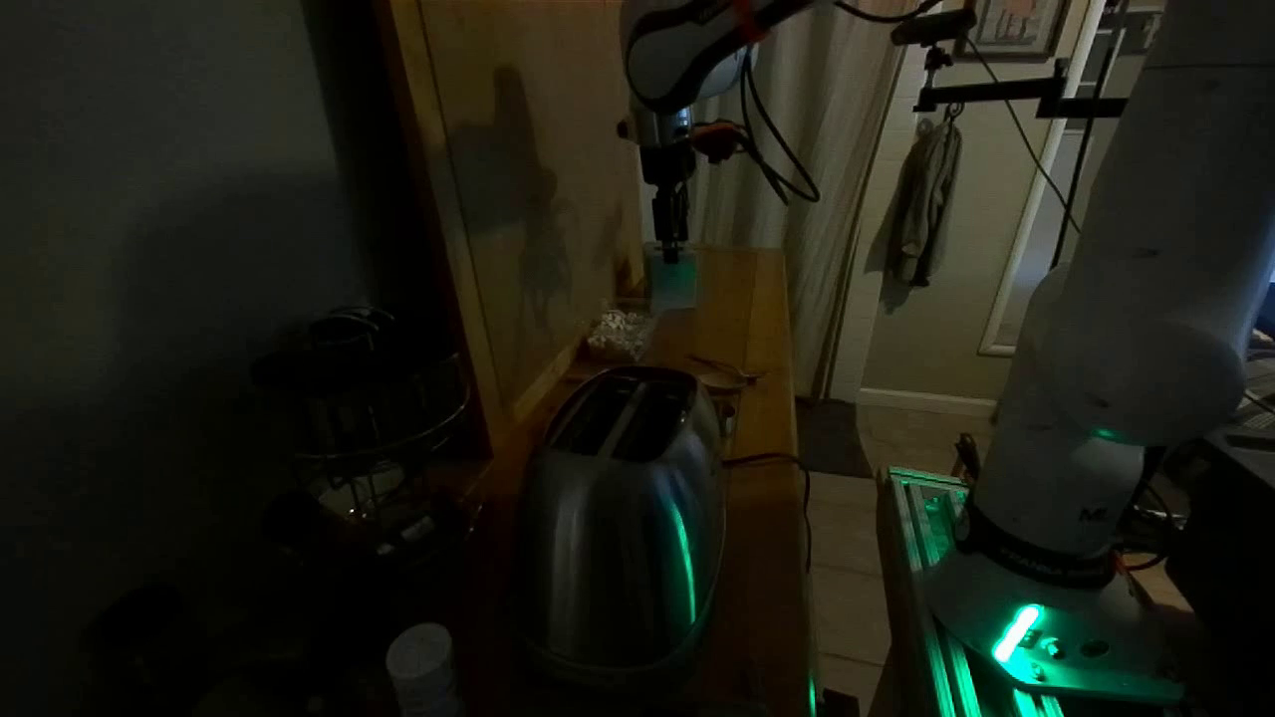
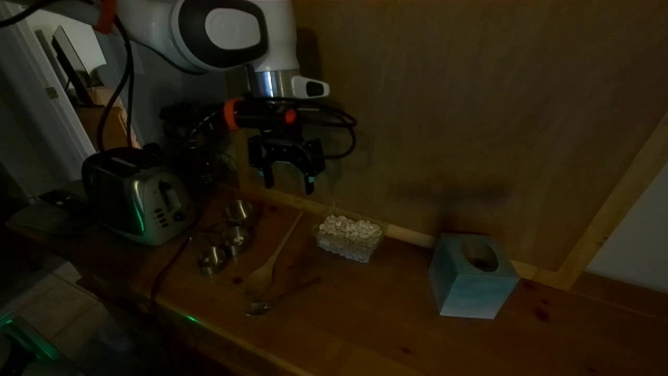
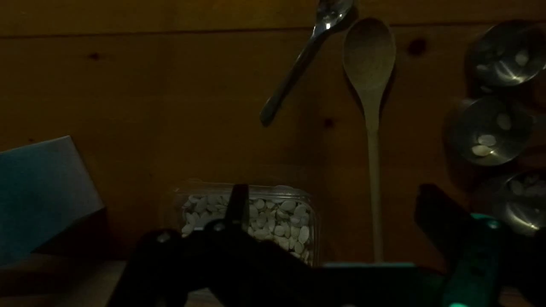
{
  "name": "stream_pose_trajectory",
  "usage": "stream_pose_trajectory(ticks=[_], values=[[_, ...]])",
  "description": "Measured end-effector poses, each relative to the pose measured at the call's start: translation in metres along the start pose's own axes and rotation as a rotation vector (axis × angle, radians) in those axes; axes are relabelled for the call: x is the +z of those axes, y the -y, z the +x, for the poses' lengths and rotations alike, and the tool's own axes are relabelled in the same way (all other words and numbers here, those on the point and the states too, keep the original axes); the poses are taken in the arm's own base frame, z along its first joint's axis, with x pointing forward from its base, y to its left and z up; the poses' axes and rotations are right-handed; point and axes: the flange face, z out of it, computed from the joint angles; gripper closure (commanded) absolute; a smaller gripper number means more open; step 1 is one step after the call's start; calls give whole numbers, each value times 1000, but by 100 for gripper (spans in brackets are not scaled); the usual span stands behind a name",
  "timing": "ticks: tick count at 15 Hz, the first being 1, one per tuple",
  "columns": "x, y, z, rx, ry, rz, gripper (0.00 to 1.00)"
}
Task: Place one white object from the clear bowl on the wooden spoon., use the spoon to place the object in the large measuring cup.
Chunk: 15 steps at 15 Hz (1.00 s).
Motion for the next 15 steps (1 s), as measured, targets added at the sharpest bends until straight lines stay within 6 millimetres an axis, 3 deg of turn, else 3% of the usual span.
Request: stream_pose_trajectory(ticks=[9,15], values=[[6,-4,13,-49,-99,50,0],[27,-31,23,-114,-312,145,0]])
